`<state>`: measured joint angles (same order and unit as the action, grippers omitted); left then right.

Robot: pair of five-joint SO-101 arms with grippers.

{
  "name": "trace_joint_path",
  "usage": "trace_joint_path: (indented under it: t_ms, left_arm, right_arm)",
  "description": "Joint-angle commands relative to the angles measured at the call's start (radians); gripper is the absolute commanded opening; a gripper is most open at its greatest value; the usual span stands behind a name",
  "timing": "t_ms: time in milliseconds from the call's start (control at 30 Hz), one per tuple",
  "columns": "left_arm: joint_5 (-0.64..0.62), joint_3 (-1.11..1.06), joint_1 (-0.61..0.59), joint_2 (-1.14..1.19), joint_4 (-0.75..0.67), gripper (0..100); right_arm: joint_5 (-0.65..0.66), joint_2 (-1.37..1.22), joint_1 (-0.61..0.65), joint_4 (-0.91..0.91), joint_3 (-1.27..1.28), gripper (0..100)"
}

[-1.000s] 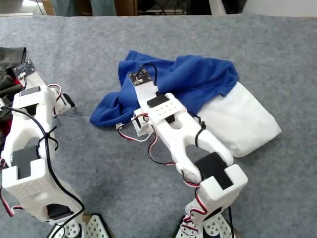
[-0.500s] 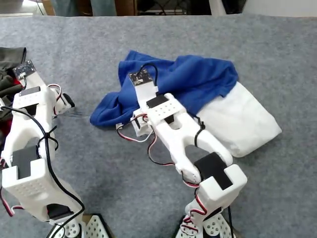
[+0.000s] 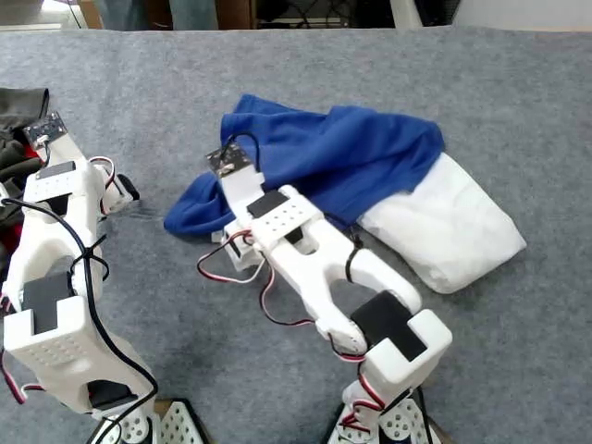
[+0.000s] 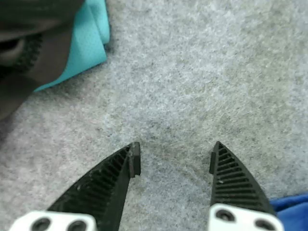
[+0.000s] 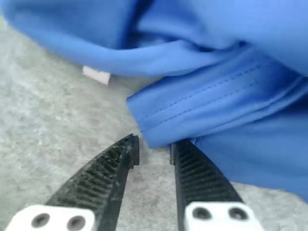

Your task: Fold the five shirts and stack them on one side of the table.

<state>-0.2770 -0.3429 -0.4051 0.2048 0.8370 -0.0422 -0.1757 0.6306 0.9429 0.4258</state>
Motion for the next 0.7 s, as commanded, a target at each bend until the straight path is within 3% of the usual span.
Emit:
trace_joint_path:
  t_ms: [0, 133, 300, 400, 500, 667]
  left_arm:
    - [0.009, 0.053, 0.012, -0.005, 0.008, 25]
    - [0.009, 0.053, 0.012, -0.005, 0.009, 25]
    - [0.009, 0.053, 0.012, -0.005, 0.009, 25]
    - [0.009, 0.053, 0.012, -0.005, 0.009, 25]
    - [0.009, 0.053, 0.012, -0.005, 0.009, 25]
    - [0.009, 0.053, 0.012, -0.005, 0.009, 25]
  right_arm:
    - [0.032, 0.004, -0.026, -0.014, -0.061, 12.0]
    - [0.068, 0.004, -0.196, -0.009, -0.071, 12.0]
    - [0.273, -0.048, -0.338, -0.008, -0.044, 11.8]
    - [0.311, -0.110, -0.358, -0.006, -0.048, 10.9]
    - [0.308, -0.107, -0.354, 0.037, -0.090, 1.1]
    - [0.315, 0.050, -0.376, 0.239, -0.199, 1.5]
